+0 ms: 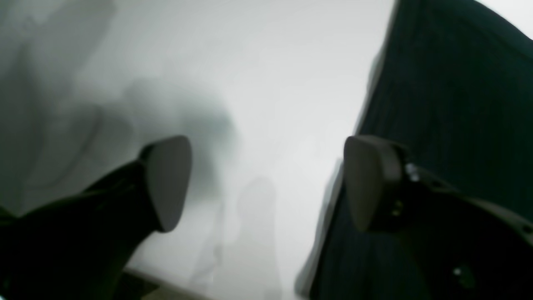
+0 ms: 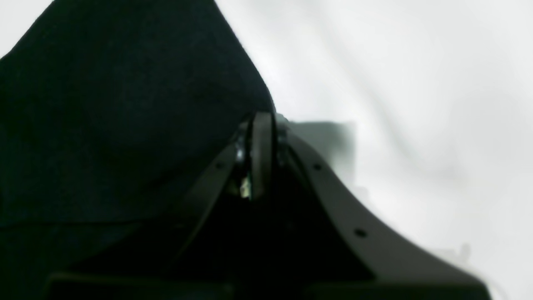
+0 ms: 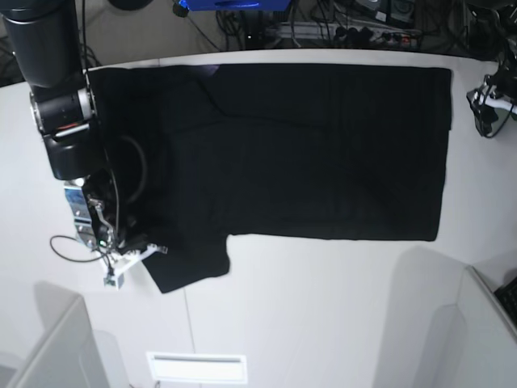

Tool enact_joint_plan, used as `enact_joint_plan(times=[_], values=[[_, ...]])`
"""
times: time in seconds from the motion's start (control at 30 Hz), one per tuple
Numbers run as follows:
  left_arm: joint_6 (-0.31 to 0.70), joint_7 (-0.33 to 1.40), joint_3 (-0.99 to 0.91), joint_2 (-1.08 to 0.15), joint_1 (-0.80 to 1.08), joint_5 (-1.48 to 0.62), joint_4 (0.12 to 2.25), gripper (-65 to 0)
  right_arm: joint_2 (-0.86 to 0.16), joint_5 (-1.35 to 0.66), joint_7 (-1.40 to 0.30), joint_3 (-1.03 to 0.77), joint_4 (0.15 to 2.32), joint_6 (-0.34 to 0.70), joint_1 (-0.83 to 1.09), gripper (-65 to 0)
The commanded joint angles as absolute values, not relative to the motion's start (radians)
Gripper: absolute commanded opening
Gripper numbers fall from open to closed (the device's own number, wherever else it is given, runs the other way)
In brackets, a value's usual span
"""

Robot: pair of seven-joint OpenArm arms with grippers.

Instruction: Fold the T-shirt properly

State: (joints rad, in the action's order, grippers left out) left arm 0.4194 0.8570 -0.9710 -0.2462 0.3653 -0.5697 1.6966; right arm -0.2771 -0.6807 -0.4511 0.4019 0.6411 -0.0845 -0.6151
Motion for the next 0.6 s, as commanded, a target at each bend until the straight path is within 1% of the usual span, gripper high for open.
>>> enact_joint_plan(times=[0.0, 0.13, 0.23, 0.3, 0.4, 0.57], values=[[0.423, 0.854, -0.978, -0.286, 0.326, -0.587, 1.699, -7.1, -0.286, -0.684, -0.447, 0.395, 0.656, -0.082, -0.645, -65.0], [0.423, 0.915, -0.967, -0.328, 0.188, -0.581, 1.615, -7.1, -0.286, -0.684, -0.447, 0.395, 0.656, -0.082, -0.644, -65.0], [0.423, 0.911, -0.869, -0.366, 0.114, -0.478, 1.578, -7.1, -0.286, -0.684, -0.447, 0.395, 0.656, -0.082, -0.644, -65.0], [0.423, 0.909, -0.788, -0.369, 0.041, -0.377, 1.547, -7.1, -0.286, -0.684, -0.447, 0.395, 0.656, -0.082, -0.642, -65.0], [0.423, 0.909, -0.753, -0.364, -0.058, -0.275, 1.483, -7.1, -0.286, -0.684, -0.447, 0.395, 0.656, -0.082, -0.642, -65.0], [0.424, 0.901, -0.725, -0.367, -0.213, -0.240, 1.311, -7.1, -0.286, -0.684, -0.447, 0.395, 0.651, -0.082, -0.642, -65.0]])
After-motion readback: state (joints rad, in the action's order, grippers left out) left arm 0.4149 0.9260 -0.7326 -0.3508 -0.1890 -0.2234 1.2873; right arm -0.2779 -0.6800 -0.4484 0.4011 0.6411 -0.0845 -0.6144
